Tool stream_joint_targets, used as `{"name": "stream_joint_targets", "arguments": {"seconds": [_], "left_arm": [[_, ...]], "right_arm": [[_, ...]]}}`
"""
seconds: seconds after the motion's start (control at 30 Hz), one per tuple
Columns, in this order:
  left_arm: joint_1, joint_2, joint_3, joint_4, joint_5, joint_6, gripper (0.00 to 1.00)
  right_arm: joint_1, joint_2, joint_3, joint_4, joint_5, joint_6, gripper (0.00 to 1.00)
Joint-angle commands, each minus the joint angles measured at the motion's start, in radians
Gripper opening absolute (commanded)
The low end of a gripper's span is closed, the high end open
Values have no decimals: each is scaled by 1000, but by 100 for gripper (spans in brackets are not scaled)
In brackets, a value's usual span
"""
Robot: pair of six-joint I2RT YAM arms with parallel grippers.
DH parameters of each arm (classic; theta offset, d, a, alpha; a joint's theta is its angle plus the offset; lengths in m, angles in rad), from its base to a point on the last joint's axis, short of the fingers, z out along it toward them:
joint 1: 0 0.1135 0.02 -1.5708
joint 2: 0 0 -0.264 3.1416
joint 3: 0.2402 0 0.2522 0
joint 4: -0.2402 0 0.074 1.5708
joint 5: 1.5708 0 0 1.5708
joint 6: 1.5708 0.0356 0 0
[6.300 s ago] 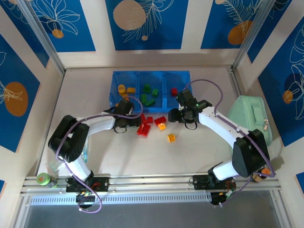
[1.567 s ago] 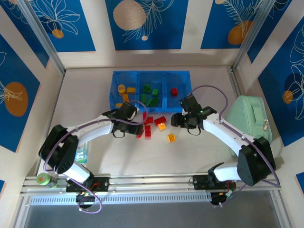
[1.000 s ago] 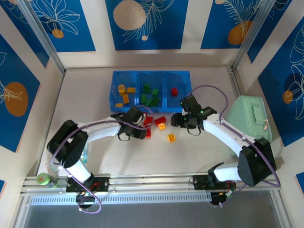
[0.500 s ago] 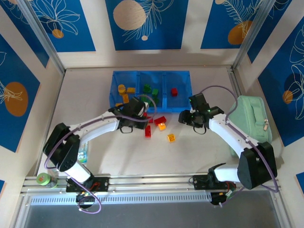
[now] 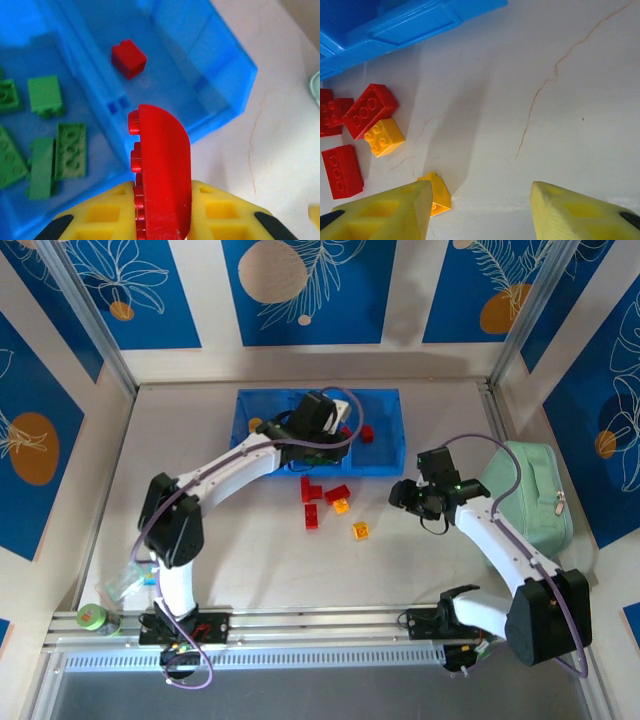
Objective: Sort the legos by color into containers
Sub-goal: Place the lego in the container.
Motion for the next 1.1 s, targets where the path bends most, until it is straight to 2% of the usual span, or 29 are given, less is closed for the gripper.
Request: {"name": "stream_joint_targets", "arguments": {"seconds": [0.0, 0.13, 0.27, 0.3, 0.37, 0.4, 0.47, 0.57, 0.77, 0.9, 1.07], "left_arm": [[-7, 86, 112, -66, 33, 27, 23], [-7, 158, 180, -38, 53, 15, 23], [-6, 246, 316, -89, 34, 29, 24], [-6, 271, 360, -108, 35, 36, 29], [-7, 316, 438, -154, 43, 48, 55], [-7, 336, 486, -188, 51, 51, 64], [-7, 338, 512, -213, 54, 51, 68], [-12, 263, 416, -159, 31, 58, 68], [-15, 5, 68, 56, 11, 63, 69], [-16, -165, -155, 173, -8, 54, 70], [-13, -327, -338, 225, -64, 53, 72]], "right_arm": [[-12, -34, -15, -6, -43, -7, 55], [-13, -56, -32, 6, -70, -10, 55], [-13, -58, -35, 8, -85, -13, 55], [-12, -59, -35, 6, -88, -13, 55], [-11, -62, -31, 3, -92, -12, 55], [-9, -65, -32, 3, -93, -10, 55], [-3, -72, -32, 0, -93, -10, 55], [12, -80, -39, -3, -84, -17, 55], [60, -63, -30, 3, -68, -39, 58], [157, -11, 12, -1, -22, -67, 63], [290, 114, 55, -6, 71, -76, 68]]}}
